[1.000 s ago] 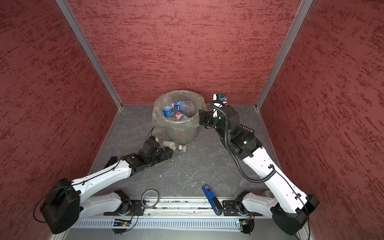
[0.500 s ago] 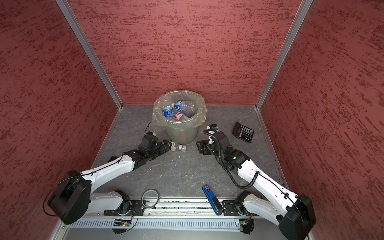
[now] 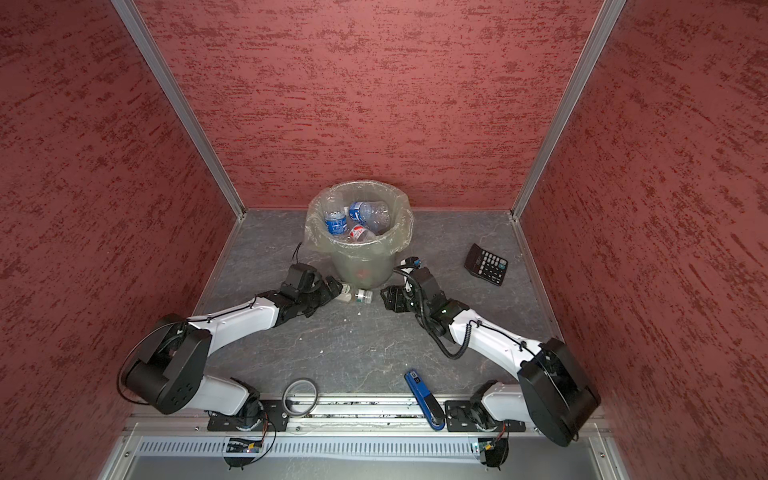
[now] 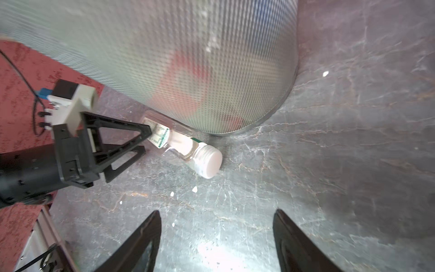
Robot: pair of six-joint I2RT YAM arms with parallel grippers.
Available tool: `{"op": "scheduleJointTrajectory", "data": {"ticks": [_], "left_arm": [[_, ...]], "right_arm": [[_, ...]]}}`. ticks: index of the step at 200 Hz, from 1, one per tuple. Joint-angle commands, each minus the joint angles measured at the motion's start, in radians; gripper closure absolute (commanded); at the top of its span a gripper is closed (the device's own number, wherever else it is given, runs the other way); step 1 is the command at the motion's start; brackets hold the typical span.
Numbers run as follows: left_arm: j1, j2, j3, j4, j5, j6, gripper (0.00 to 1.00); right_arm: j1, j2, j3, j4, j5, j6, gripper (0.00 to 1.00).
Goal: Throw the plastic bottles in the bin
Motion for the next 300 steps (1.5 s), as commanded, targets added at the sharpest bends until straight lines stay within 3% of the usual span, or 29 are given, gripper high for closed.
{"op": "scheduleJointTrajectory", "data": {"ticks": [1, 55, 143, 249, 284, 300], "left_arm": [[0.026, 0.016, 0.025, 0.041, 0.026, -0.006, 0.01], [0.044, 0.001, 0.037, 0.017, 0.062, -0.003, 0.00], [0.051, -0.139, -0.074, -0.031, 0.058, -0.010, 0.00], [0.102, -0.179, -0.090, -0.054, 0.060, 0.013, 0.00], [0.121, -0.179, -0.082, -0.061, 0.068, 0.038, 0.00], [0.116, -0.162, -0.065, -0.040, 0.101, 0.066, 0.00]], "right_arm": [[-0.011, 0.060, 0.007, 0.160, -0.025, 0.038, 0.24], [-0.015, 0.277, 0.076, 0.321, -0.123, 0.067, 0.25], [-0.012, 0.425, 0.125, 0.487, -0.259, 0.075, 0.26], [0.126, 0.398, 0.103, 0.440, -0.286, 0.069, 0.26], [0.153, 0.303, 0.068, 0.427, -0.301, 0.091, 0.26], [0.153, 0.217, 0.061, 0.367, -0.255, 0.072, 0.25]]}}
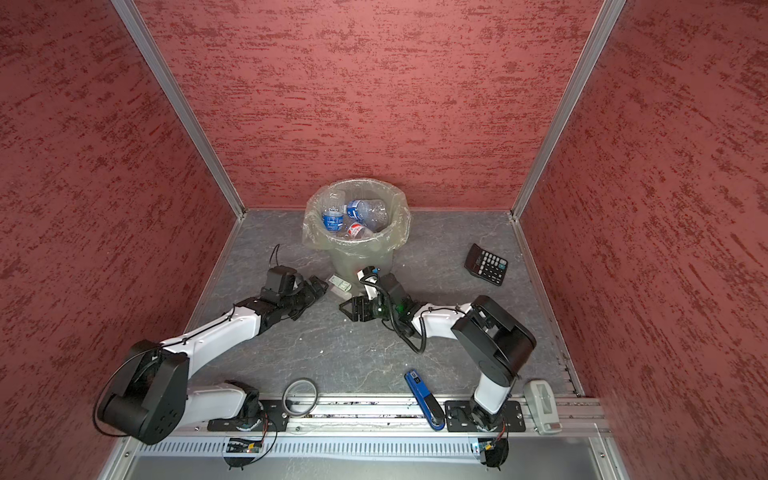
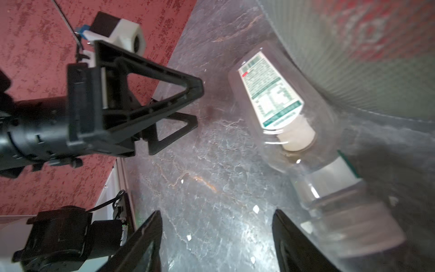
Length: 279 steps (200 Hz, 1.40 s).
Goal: Throw the plastic bottles in the bin
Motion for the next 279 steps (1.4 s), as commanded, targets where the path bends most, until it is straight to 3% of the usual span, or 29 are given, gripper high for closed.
{"op": "scheduleJointTrajectory", "data": {"ticks": [1, 21, 41, 116, 170, 227, 279], "left_arm": [[0.001, 0.010, 0.025, 0.008, 0.042, 0.053, 0.00], [-0.020, 0.044, 0.061, -0.005, 0.048, 0.077, 0.01], [-0.033, 0.062, 0.065, 0.019, 0.057, 0.061, 0.00], [-0.049, 0.048, 0.072, 0.017, 0.065, 0.052, 0.01], [-0.063, 0.042, 0.064, 0.015, 0.055, 0.063, 0.01], [-0.061, 0.081, 0.104, -0.020, 0.037, 0.088, 0.00], [-0.057, 0.166, 0.233, -0.154, -0.005, 0.244, 0.01]], "right_arm": [[-0.002, -0.131, -0.012, -0.049, 0.035, -0.005, 0.25], [-0.003, -0.190, 0.004, -0.135, 0.109, -0.042, 0.23], [-0.017, -0.136, 0.048, -0.207, 0.155, -0.087, 0.22], [-0.068, 0.071, 0.051, -0.107, 0.180, -0.070, 0.23], [-0.068, 0.141, 0.084, -0.024, 0.071, -0.040, 0.24], [-0.014, 0.134, 0.088, 0.002, 0.029, -0.011, 0.25], [0.036, 0.157, 0.107, 0.055, 0.008, 0.040, 0.25]]}}
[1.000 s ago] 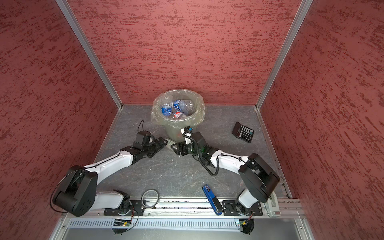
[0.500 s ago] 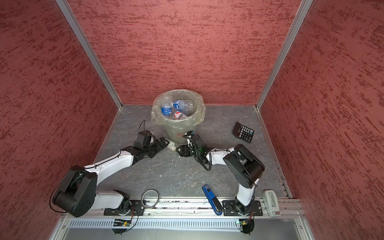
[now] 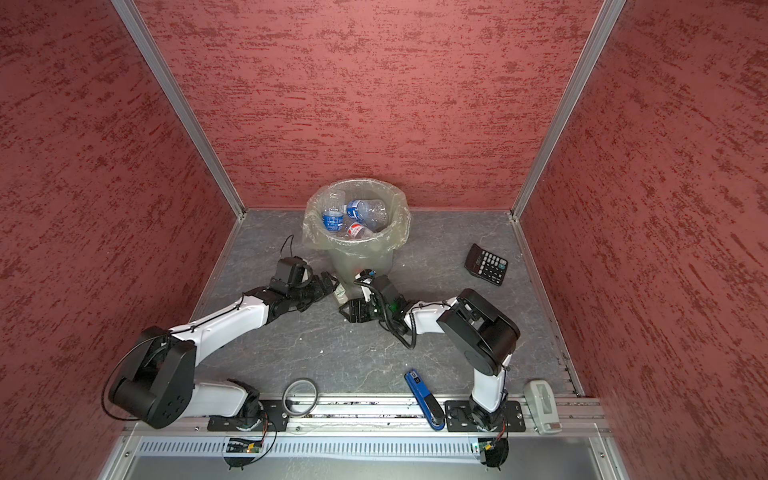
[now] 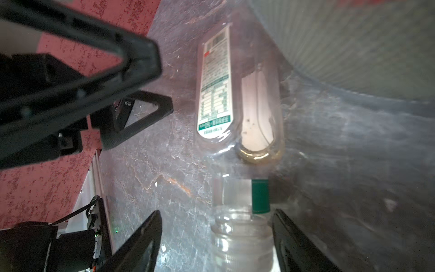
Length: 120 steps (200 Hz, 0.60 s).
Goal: Throw the plastic bottles in the bin
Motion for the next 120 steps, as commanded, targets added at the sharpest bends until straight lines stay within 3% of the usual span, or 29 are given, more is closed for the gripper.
{"op": "scheduleJointTrajectory", "data": {"ticks": [1, 51, 120], "left_arm": [[0.003, 0.065, 0.083, -0.086, -0.032, 0.112, 0.00], [-0.002, 0.112, 0.143, -0.171, -0.070, 0.181, 0.01], [-0.079, 0.127, 0.149, -0.172, -0.152, 0.203, 0.08]], "right_arm": [[0.015, 0.011, 0.040, 0.075, -0.033, 0.045, 0.25], [0.045, -0.004, 0.036, 0.140, -0.098, 0.079, 0.27], [0.035, -0.436, -0.113, -0.265, 0.163, -0.040, 0.25]]}}
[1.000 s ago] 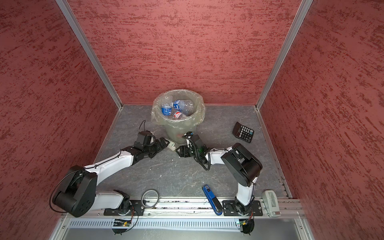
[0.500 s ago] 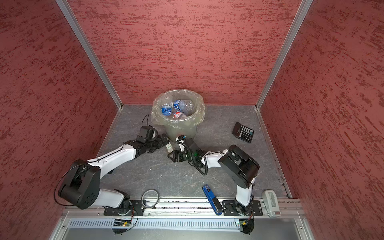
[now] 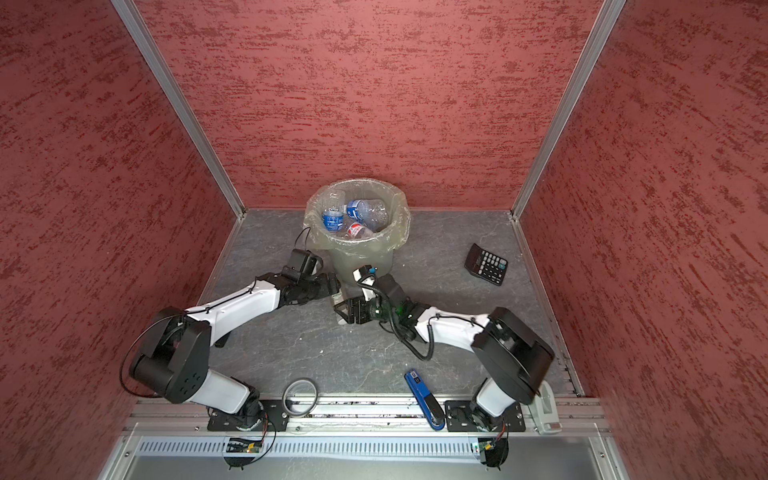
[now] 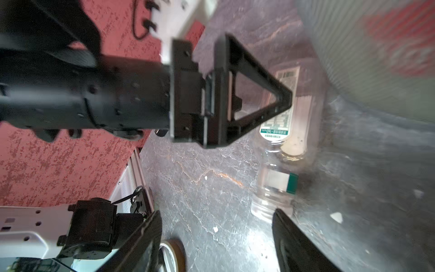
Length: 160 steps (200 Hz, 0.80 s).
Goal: Throw the plastic bottles in the bin
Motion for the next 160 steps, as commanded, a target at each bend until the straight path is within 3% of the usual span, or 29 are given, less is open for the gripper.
{"op": "scheduleJointTrajectory", "data": {"ticks": [1, 47, 90, 133, 160], "left_arm": [[-0.031, 0.015, 0.018, -0.008, -0.049, 0.023, 0.08], [-0.061, 0.111, 0.074, -0.035, -0.133, -0.026, 0.17], [-0.063, 0.171, 0.095, -0.060, -0.193, -0.022, 0.22], [-0.078, 0.079, 0.033, -0.099, -0.297, -0.002, 0.23], [-0.053, 0.031, 0.003, -0.106, -0.299, 0.016, 0.20]], "right_arm": [[-0.005, -0.127, -0.049, -0.164, 0.114, -0.044, 0.25], [-0.021, -0.353, -0.115, -0.337, 0.195, -0.058, 0.24], [-0.024, -0.468, -0.143, -0.418, 0.236, -0.057, 0.24], [-0.025, -0.492, -0.153, -0.420, 0.221, -0.047, 0.24], [-0.024, -0.475, -0.158, -0.400, 0.211, -0.046, 0.24]]}}
